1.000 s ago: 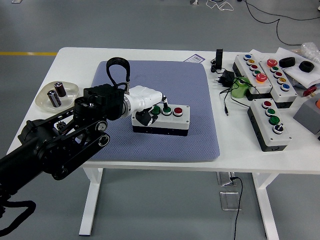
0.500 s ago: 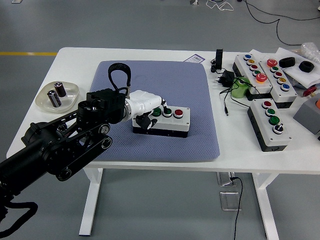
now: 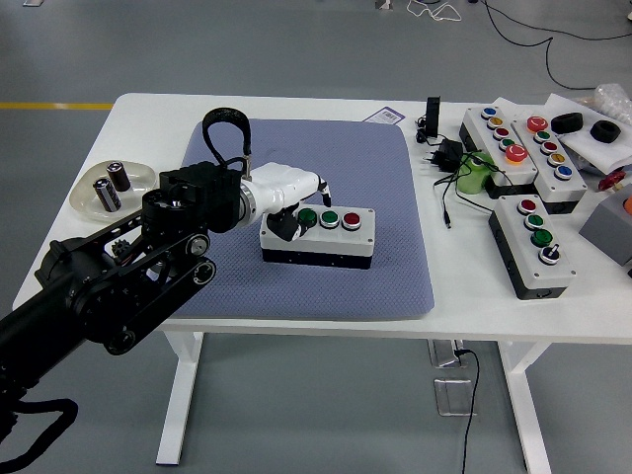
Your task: Pick up the button,place it on the desk,press the button,press the button
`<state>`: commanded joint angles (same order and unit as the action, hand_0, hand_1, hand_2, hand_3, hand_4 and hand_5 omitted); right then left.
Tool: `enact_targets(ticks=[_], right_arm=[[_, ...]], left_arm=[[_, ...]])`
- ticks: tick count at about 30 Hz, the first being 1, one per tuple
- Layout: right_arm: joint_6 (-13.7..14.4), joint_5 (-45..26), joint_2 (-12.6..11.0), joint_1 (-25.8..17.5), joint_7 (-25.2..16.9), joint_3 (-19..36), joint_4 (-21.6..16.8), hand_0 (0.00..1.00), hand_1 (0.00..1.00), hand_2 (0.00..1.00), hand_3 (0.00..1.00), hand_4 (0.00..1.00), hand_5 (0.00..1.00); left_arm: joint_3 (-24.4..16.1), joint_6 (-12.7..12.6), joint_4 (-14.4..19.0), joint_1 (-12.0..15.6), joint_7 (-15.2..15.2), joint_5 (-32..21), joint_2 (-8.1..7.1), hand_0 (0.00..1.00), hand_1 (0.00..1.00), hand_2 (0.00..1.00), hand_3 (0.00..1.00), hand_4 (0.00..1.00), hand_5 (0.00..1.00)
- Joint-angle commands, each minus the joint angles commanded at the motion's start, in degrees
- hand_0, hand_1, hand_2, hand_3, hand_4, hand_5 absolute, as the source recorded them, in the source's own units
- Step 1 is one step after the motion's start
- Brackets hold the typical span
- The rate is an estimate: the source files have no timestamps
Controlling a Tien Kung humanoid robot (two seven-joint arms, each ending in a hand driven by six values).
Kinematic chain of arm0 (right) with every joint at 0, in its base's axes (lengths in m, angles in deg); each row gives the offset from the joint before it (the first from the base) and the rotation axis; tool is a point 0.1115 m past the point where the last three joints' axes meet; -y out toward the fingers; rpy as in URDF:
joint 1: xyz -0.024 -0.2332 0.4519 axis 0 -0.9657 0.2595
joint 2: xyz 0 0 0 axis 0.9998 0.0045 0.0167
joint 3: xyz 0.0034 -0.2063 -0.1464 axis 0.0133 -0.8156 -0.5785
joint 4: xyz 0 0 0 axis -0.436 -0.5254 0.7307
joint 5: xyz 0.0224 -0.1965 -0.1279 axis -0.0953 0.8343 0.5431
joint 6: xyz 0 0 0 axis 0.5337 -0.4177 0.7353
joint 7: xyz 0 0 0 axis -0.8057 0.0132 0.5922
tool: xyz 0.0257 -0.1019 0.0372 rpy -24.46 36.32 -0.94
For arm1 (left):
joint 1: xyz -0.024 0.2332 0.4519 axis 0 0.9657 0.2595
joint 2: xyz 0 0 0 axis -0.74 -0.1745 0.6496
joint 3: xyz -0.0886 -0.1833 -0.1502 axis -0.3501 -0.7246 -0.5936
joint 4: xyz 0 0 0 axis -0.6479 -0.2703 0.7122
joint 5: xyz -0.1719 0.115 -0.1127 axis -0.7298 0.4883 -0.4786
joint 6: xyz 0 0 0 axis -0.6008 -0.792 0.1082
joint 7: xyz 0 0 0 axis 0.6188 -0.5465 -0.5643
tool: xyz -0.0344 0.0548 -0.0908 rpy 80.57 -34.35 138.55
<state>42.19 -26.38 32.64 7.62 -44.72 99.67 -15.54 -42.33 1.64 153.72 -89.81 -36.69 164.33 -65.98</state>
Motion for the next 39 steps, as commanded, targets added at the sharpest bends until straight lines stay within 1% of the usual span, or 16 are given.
enact_targets(ticks=[3,4,9,10,12,15,16,19,21,22,27,28,30,32,35,39], right_arm=[[-0.05,-0.03,-0.02,0.05,-0.03,-0.09,0.0,0.654,0.573,0.607,0.648,0.278,0.28],[-0.06,0.03,-0.02,0.08,-0.01,-0.07,0.0,0.654,0.573,0.607,0.648,0.278,0.28],[-0.08,-0.02,0.0,0.2,-0.05,-0.16,0.0,0.654,0.573,0.607,0.648,0.278,0.28],[-0.07,-0.04,0.0,0.22,-0.05,-0.16,0.0,0.654,0.573,0.607,0.648,0.278,0.28],[-0.07,0.12,0.01,0.24,-0.04,-0.04,0.0,0.654,0.573,0.607,0.648,0.278,0.28],[-0.07,0.03,0.0,0.24,-0.07,-0.12,0.0,0.654,0.573,0.607,0.648,0.278,0.28],[-0.08,0.06,-0.01,0.27,-0.08,-0.14,0.0,0.655,0.573,0.607,0.648,0.278,0.28],[-0.05,0.18,0.05,0.33,-0.04,-0.02,0.0,0.655,0.573,0.607,0.648,0.278,0.28],[-0.05,0.29,0.08,0.36,0.0,0.04,0.0,0.655,0.573,0.607,0.648,0.278,0.28],[-0.04,0.31,0.1,0.38,0.02,0.04,0.0,0.655,0.573,0.607,0.647,0.278,0.28],[-0.01,0.0,0.13,0.46,-0.02,-0.14,0.0,0.655,0.573,0.607,0.647,0.278,0.28],[0.01,-0.16,0.15,0.42,-0.07,-0.21,0.0,0.654,0.573,0.607,0.648,0.279,0.28],[-0.01,-0.01,0.17,0.37,-0.08,-0.01,0.0,0.654,0.573,0.607,0.648,0.279,0.28],[-0.03,0.16,0.19,0.37,-0.04,0.02,0.0,0.654,0.573,0.607,0.648,0.279,0.28],[-0.04,0.33,0.23,0.32,-0.03,0.11,0.0,0.654,0.573,0.608,0.648,0.278,0.28],[-0.04,0.32,0.25,0.31,-0.03,0.07,0.0,0.654,0.573,0.608,0.648,0.278,0.28]], left_arm=[[-3.98,-0.45,1.5,0.2,0.12,0.05,0.03,0.025,0.002,0.05,0.738,0.54,0.002],[-5.14,-1.24,1.62,0.27,0.21,-0.2,0.01,0.042,0.026,0.083,0.753,0.603,0.002],[-9.64,-12.7,-1.85,1.12,0.12,-5.59,-0.4,0.042,0.026,0.083,0.753,0.603,0.002],[-10.28,-14.94,-2.61,1.28,0.21,-7.23,-0.5,0.271,0.411,0.437,0.939,0.78,0.713],[-11.86,-19.78,-4.26,1.8,0.99,-11.77,-0.77,0.271,0.411,0.437,0.939,0.78,0.713],[-13.88,-26.86,-6.44,2.79,4.34,-18.85,-1.21,0.271,0.411,0.437,0.939,0.78,0.713],[-14.54,-28.86,-7.25,3.2,5.95,-21.16,-1.34,0.703,0.779,0.826,0.998,0.77,0.867],[-16.81,-34.83,-10.0,4.41,10.57,-28.6,-1.6,0.703,0.779,0.826,0.998,0.77,0.867],[-18.0,-36.66,-11.67,4.96,12.73,-33.07,-1.9,0.703,0.779,0.826,0.998,0.77,0.867],[-18.46,-37.01,-12.69,5.19,13.74,-35.68,-2.21,0.814,0.86,0.898,0.9,0.753,0.947],[-21.36,-35.94,-19.64,6.89,16.88,-47.97,-4.66,0.814,0.86,0.898,0.9,0.753,0.947],[-22.06,-36.0,-20.94,7.41,17.99,-50.2,-5.13,0.82,0.853,0.872,0.846,0.733,0.998],[-22.96,-36.35,-22.96,7.99,19.92,-55.05,-5.67,0.82,0.853,0.872,0.846,0.733,0.998],[-23.98,-35.44,-24.78,8.51,21.36,-59.89,-6.05,0.82,0.853,0.872,0.846,0.733,0.998],[-25.31,-33.66,-26.03,9.36,22.15,-66.96,-6.35,0.83,0.855,0.853,0.824,0.727,0.998],[-26.4,-31.2,-25.96,10.3,21.92,-76.63,-6.65,0.83,0.855,0.853,0.824,0.727,0.998]])
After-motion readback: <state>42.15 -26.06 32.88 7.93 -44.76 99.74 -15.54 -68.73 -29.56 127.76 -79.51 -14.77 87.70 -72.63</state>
